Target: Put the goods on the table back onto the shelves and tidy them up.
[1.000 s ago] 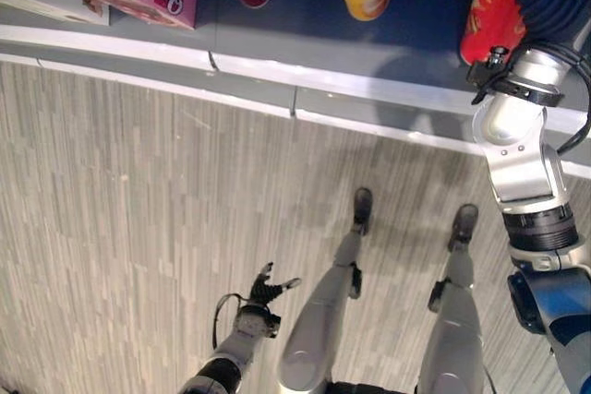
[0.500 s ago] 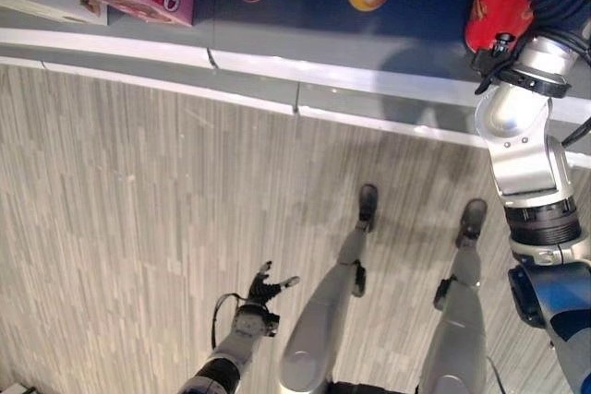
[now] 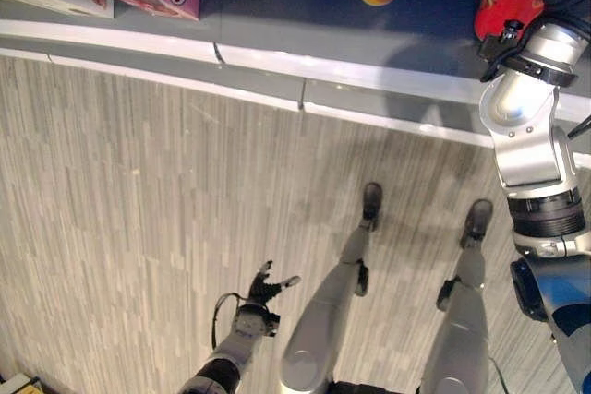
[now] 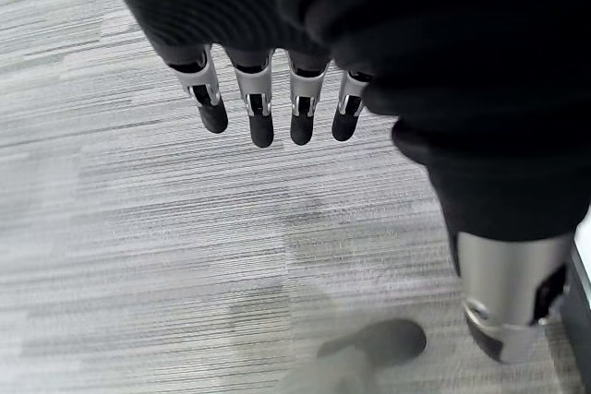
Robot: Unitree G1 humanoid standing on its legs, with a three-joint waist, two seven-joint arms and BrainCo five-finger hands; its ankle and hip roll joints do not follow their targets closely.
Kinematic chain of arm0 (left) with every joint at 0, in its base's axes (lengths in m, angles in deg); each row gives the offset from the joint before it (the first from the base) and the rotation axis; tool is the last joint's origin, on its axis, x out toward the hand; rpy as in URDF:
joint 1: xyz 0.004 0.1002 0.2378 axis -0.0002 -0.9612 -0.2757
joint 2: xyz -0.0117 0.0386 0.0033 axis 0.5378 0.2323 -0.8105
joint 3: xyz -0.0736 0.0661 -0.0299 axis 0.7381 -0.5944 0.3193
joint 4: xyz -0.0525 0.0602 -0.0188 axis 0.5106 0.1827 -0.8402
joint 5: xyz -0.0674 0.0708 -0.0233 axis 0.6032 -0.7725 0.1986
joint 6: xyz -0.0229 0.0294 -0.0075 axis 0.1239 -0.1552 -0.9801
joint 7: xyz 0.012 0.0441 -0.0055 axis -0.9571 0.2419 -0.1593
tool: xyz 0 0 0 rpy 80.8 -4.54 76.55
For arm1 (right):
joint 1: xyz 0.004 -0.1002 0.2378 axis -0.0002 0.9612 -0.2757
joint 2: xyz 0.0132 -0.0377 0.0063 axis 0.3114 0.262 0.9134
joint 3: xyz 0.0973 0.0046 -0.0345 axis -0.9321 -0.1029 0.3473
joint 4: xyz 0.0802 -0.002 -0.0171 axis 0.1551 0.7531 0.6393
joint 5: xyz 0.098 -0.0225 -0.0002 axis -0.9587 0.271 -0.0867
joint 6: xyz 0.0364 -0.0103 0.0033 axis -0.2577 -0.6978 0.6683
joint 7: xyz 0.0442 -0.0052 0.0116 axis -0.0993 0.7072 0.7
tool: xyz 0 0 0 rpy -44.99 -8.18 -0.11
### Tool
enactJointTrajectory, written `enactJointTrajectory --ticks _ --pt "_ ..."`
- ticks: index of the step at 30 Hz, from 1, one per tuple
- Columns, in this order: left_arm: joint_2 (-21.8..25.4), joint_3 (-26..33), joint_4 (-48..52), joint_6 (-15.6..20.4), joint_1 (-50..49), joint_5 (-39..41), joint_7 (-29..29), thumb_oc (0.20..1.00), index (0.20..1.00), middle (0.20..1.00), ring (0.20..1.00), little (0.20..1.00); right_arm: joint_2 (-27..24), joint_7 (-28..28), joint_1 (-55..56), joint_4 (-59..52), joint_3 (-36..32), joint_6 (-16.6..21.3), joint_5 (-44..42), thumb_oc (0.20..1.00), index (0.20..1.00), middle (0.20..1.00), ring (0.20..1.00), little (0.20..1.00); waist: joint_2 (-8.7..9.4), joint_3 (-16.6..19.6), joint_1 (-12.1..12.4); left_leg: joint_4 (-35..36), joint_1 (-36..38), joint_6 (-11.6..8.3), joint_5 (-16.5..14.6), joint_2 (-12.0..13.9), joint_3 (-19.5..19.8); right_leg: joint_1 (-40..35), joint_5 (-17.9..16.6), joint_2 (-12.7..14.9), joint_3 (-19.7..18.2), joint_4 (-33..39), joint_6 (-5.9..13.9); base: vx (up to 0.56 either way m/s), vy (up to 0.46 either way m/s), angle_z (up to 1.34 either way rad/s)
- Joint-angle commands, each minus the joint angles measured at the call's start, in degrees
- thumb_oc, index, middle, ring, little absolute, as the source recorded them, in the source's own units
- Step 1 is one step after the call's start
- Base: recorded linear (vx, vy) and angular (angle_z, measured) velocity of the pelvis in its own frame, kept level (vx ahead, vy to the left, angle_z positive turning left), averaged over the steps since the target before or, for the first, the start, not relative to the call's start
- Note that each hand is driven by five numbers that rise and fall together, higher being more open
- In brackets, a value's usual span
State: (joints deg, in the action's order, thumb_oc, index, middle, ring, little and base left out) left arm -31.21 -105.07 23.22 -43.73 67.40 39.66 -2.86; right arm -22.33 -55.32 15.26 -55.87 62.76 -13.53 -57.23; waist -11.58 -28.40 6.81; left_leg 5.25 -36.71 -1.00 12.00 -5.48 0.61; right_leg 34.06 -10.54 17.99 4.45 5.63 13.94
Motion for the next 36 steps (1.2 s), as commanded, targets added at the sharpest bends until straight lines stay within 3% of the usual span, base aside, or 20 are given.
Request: enactJointTrajectory --ticks 1,17,19,20,26,31,35,36 --pt "0.38 -3.05 1.93 0.22 -0.95 1.75 -0.02 1.000 1.000 1.000 1.000 1.000 -5.61 -1.37 -6.02 -2.48 1.85 2.06 2.40 0.200 0.200 0.200 0.200 0.200 -8.97 -1.09 0.44 -3.49 -0.02 -4.57 -5.68 3.97 -0.58 4.39 7.95 0.22 -1.12 -11.54 -1.22 0.00 0.000 0.00" --pt "0.46 -3.92 3.94 0.59 -1.44 1.56 0.06 1.000 1.000 1.000 1.000 1.000 -6.22 -2.42 -6.06 -2.33 1.92 1.29 3.30 0.200 0.200 0.200 0.200 0.200 -9.58 -0.63 0.63 -3.82 -0.63 -4.48 -5.88 3.38 -0.77 5.25 7.80 0.60 -1.60 -11.94 -1.06 0.00 0.000 0.00" --pt "0.49 -3.92 4.17 0.55 -1.52 1.42 0.05 1.000 1.000 1.000 1.000 1.000 -6.08 -2.45 -5.40 -2.67 1.83 1.03 3.81 0.611 0.611 0.611 0.611 0.611 -9.60 -0.65 0.49 -3.93 -0.56 -4.45 -5.99 3.34 -0.86 5.23 7.79 0.63 -1.72 -12.01 -1.08 -0.02 0.015 0.02" --pt "0.40 -4.02 4.33 0.51 -1.45 1.45 -0.08 1.000 1.000 1.000 1.000 1.000 -5.66 -2.70 -5.11 -2.79 1.57 0.92 3.82 1.000 1.000 1.000 1.000 1.000 -9.53 -0.72 0.35 -4.27 -0.67 -4.37 -6.09 3.36 -0.83 5.23 7.84 0.65 -1.86 -12.14 -1.13 -0.03 0.031 0.04" --pt "0.42 -4.25 4.70 0.03 -1.74 1.26 -0.41 1.000 1.000 1.000 1.000 1.000 -5.45 -3.26 -4.00 -5.54 1.19 0.56 5.46 1.000 1.000 1.000 1.000 1.000 -8.97 -0.90 -0.21 -7.20 -2.10 -4.03 -7.26 3.10 -0.99 5.95 8.22 0.75 -2.52 -13.12 -1.38 -0.06 0.030 0.00" --pt "-0.09 -3.90 4.59 -0.84 -2.14 1.67 -0.93 1.000 1.000 1.000 1.000 1.000 -2.82 -3.04 4.28 -11.55 -0.25 1.42 5.06 1.000 1.000 1.000 1.000 1.000 -5.10 -1.37 -3.06 -13.83 -3.04 -3.14 -10.79 3.14 -1.25 4.41 8.34 0.65 -3.32 -14.68 -1.82 -0.10 0.046 0.08" --pt "-0.29 -3.10 4.36 -1.17 -2.52 1.73 -1.27 1.000 1.000 1.000 1.000 1.000 -0.58 -1.86 11.32 -14.22 -1.08 3.32 3.01 1.000 1.000 1.000 1.000 1.000 -2.22 -1.09 -4.83 -15.14 -1.16 -3.41 -11.40 4.14 -1.41 0.67 7.61 0.12 -2.74 -13.35 -2.06 -0.06 -0.036 0.01" --pt "-0.60 -2.55 3.76 -1.50 -3.03 1.41 -1.35 1.000 1.000 1.000 1.000 1.000 -0.34 -0.36 15.15 -15.06 -1.30 4.14 2.08 1.000 1.000 1.000 1.000 1.000 -0.74 -0.50 -5.53 -14.80 0.79 -3.66 -11.74 4.67 -1.44 -1.37 7.70 -0.23 -2.22 -12.77 -2.14 0.00 -0.030 -0.15"
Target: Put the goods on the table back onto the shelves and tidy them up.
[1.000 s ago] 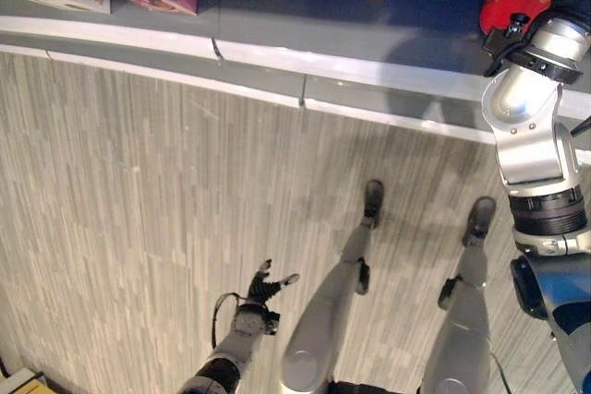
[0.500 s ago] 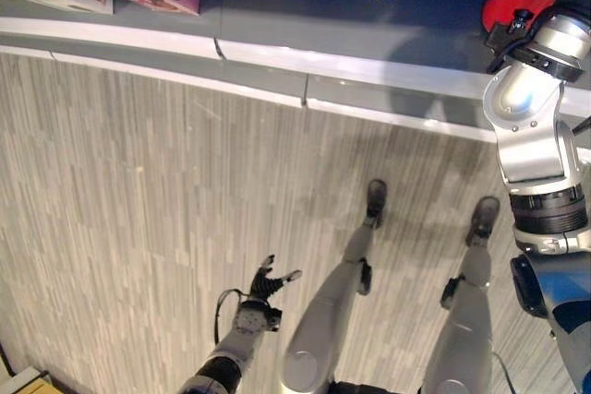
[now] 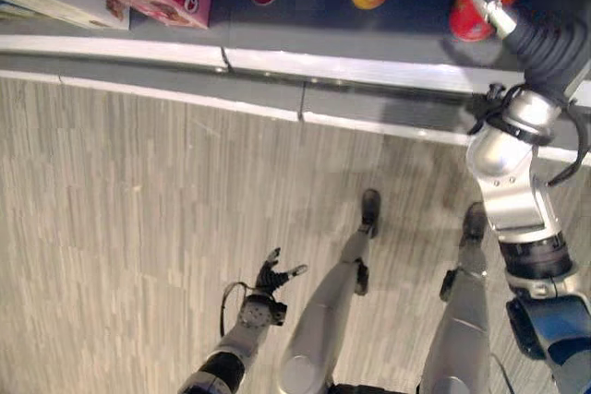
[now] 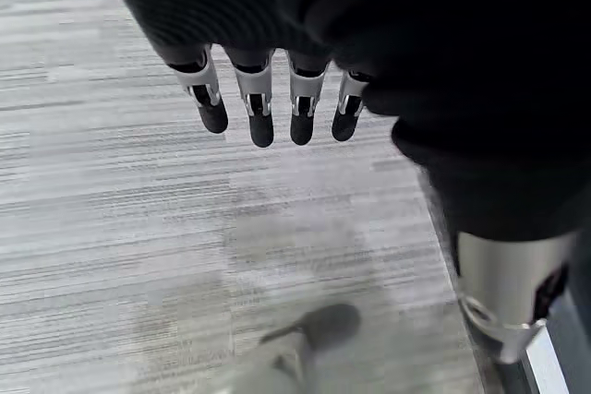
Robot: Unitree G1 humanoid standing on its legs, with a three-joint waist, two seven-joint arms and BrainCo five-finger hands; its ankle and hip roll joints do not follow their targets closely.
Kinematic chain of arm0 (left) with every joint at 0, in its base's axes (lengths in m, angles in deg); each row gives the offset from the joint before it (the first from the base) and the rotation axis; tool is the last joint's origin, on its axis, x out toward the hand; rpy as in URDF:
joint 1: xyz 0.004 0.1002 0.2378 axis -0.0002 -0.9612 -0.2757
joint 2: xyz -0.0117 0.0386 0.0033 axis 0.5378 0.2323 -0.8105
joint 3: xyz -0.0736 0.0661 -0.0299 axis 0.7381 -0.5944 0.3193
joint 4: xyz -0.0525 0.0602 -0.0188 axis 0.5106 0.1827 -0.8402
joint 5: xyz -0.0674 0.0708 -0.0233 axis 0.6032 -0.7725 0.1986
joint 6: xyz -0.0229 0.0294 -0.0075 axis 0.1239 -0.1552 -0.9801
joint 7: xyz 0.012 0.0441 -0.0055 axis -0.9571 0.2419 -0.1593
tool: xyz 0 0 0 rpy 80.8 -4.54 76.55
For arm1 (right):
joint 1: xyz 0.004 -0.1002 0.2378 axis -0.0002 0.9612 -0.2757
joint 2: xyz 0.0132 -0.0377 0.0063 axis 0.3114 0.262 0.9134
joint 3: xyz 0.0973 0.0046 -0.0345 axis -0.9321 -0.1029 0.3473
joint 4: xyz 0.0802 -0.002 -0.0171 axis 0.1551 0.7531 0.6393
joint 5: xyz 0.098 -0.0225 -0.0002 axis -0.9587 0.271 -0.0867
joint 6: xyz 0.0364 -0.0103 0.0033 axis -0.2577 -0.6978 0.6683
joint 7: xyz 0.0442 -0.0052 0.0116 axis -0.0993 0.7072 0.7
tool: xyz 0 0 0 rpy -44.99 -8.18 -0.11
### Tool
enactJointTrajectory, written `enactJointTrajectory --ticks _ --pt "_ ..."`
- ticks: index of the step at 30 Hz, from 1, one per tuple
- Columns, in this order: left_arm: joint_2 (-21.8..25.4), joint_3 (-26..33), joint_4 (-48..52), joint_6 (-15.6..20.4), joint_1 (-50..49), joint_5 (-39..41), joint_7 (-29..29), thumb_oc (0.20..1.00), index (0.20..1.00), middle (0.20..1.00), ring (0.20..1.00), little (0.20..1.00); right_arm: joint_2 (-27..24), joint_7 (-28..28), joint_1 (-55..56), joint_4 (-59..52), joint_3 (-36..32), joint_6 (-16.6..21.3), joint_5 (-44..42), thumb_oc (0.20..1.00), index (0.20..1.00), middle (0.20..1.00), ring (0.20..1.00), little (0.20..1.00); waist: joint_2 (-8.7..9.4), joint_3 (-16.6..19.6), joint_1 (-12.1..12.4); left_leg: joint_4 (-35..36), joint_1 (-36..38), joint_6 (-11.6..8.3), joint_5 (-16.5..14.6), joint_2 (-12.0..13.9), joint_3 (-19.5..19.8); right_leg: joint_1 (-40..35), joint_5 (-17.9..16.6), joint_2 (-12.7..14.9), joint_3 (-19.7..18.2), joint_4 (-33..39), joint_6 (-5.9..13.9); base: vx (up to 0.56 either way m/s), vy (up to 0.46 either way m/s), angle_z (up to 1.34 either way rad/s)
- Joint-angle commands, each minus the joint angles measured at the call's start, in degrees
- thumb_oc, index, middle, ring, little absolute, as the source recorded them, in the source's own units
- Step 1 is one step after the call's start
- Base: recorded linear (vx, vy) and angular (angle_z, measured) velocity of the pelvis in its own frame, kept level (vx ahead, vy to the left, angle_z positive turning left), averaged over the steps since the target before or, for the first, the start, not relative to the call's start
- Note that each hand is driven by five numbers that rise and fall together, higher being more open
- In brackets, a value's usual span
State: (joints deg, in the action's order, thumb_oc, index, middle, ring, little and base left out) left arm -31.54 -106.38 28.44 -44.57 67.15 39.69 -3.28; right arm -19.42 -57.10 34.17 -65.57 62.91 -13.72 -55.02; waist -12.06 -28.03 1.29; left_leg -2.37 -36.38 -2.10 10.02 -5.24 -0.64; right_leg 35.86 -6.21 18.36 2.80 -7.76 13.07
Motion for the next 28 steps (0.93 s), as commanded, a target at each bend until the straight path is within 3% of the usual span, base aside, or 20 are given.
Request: enactJointTrajectory --ticks 1,3,4,8,11,14,15,17,18,19,22,25,28 --pt "-0.43 -0.88 -1.84 -0.84 -3.01 1.16 -1.06 1.000 1.000 1.000 1.000 1.000 -2.66 3.07 -1.42 -5.95 -1.51 5.47 -2.11 1.000 1.000 1.000 1.000 1.000 0.61 -0.43 -0.45 -6.54 1.52 -2.64 -9.24 4.59 -0.14 -4.27 2.74 -0.76 -0.40 1.54 -1.27 0.04 -0.035 -0.17" --pt "-0.31 1.43 -2.73 -1.68 -4.57 0.64 -0.30 1.000 1.000 1.000 1.000 1.000 -1.08 13.95 8.82 -4.84 -0.90 10.35 -18.03 1.000 1.000 1.000 1.000 1.000 4.60 2.67 -1.54 -3.43 6.61 -2.86 -8.68 5.56 -0.35 -9.08 1.72 -1.89 0.80 4.49 -1.12 0.14 -0.085 -0.28" --pt "0.49 4.00 -3.67 -2.08 -5.88 0.02 1.00 1.000 1.000 1.000 1.000 1.000 -3.98 20.36 14.85 -4.20 -2.09 11.03 -22.73 1.000 1.000 1.000 1.000 1.000 6.40 4.87 -1.95 -1.42 9.65 -3.17 -8.51 6.29 -0.49 -11.78 1.34 -2.39 1.54 6.00 -0.90 0.22 -0.144 -0.30" --pt "2.36 8.26 -5.26 -2.60 -7.76 -1.27 3.63 1.000 1.000 1.000 1.000 1.000 -9.16 32.97 25.77 -1.90 -5.28 13.16 -36.16 1.000 1.000 1.000 1.000 1.000 9.66 9.05 -3.12 1.41 15.16 -3.89 -7.95 7.37 -1.22 -17.11 0.93 -3.15 2.89 8.66 -0.45 0.16 -0.107 -0.13" --pt "3.81 10.70 -6.85 -2.59 -9.01 -2.45 6.82 1.000 1.000 1.000 1.000 1.000 -13.15 46.58 33.02 2.36 -5.27 12.63 -50.80 1.000 1.000 1.000 1.000 1.000 10.93 12.26 -3.77 3.61 19.50 -4.62 -7.73 8.49 -1.90 -20.39 1.20 -3.69 3.66 9.67 -0.27 0.16 -0.071 -0.08" --pt "4.44 11.80 -7.95 -1.77 -10.33 -3.38 10.00 1.000 1.000 1.000 1.000 1.000 -18.51 57.60 38.49 6.60 -3.35 9.53 -57.40 1.000 1.000 1.000 1.000 1.000 11.69 14.96 -3.94 4.91 23.07 -5.03 -7.76 9.28 -2.46 -23.01 1.57 -3.83 4.10 9.80 -0.28 0.13 -0.056 0.01" --pt "4.54 11.77 -8.41 -1.64 -10.41 -3.87 11.04 1.000 1.000 1.000 1.000 1.000 -20.44 60.02 40.16 8.48 -2.13 9.10 -57.21 1.000 1.000 1.000 1.000 1.000 11.82 15.63 -4.07 5.18 24.26 -5.30 -7.80 9.53 -2.72 -23.91 1.90 -3.90 4.30 9.66 -0.27 0.17 -0.077 0.02" --pt "4.38 11.79 -10.60 -1.22 -10.81 -4.22 12.61 1.000 1.000 1.000 1.000 1.000 -19.27 65.21 42.84 18.99 0.72 5.64 -60.05 1.000 1.000 1.000 1.000 1.000 12.19 17.93 -4.11 5.86 27.32 -5.58 -8.27 9.97 -3.22 -26.20 2.67 -4.12 4.64 9.46 -0.36 0.18 -0.075 -0.03" --pt "4.38 11.63 -12.12 -1.03 -10.87 -4.81 13.61 1.000 1.000 1.000 1.000 1.000 -18.49 67.24 44.46 25.38 3.48 4.07 -55.44 1.000 1.000 1.000 1.000 1.000 12.40 19.33 -4.23 6.02 29.16 -5.75 -8.66 10.28 -3.54 -27.63 3.17 -4.16 4.83 9.21 -0.46 0.12 -0.053 -0.10" --pt "4.39 11.64 -12.12 -1.02 -10.88 -4.81 13.61 1.000 1.000 1.000 1.000 1.000 -18.46 67.25 44.44 25.42 3.51 4.10 -55.43 1.000 1.000 1.000 1.000 1.000 12.41 19.28 -4.24 6.04 29.25 -5.75 -8.66 10.28 -3.54 -27.70 3.18 -4.16 4.84 9.22 -0.46 0.12 -0.060 -0.11" --pt "4.16 11.67 -15.97 -1.17 -10.57 -5.50 14.53 1.000 1.000 1.000 1.000 1.000 -12.50 66.86 45.77 40.15 5.14 3.18 -49.92 1.000 1.000 1.000 1.000 1.000 12.80 21.29 -4.50 6.01 31.97 -5.89 -9.58 10.73 -4.02 -29.91 4.23 -4.35 4.99 8.60 -0.66 0.10 -0.053 -0.05" --pt "3.95 12.58 -18.76 -1.71 -9.86 -4.65 13.80 1.000 1.000 1.000 1.000 1.000 -2.00 59.29 43.06 62.21 2.20 2.57 -39.25 1.000 1.000 1.000 1.000 1.000 13.04 23.21 -4.60 6.12 34.85 -5.62 -10.58 11.13 -4.22 -31.94 5.30 -5.04 4.82 8.10 -0.88 0.11 -0.071 -0.07" --pt "3.50 12.93 -20.24 -1.92 -9.56 -4.27 13.37 1.000 1.000 1.000 1.000 1.000 2.03 56.29 42.30 70.67 -1.34 2.61 -39.60 1.000 1.000 1.000 1.000 1.000 13.13 23.93 -4.92 6.26 36.31 -5.58 -11.00 11.46 -4.48 -33.06 5.71 -5.35 4.64 8.03 -1.01 0.08 -0.053 -0.11"
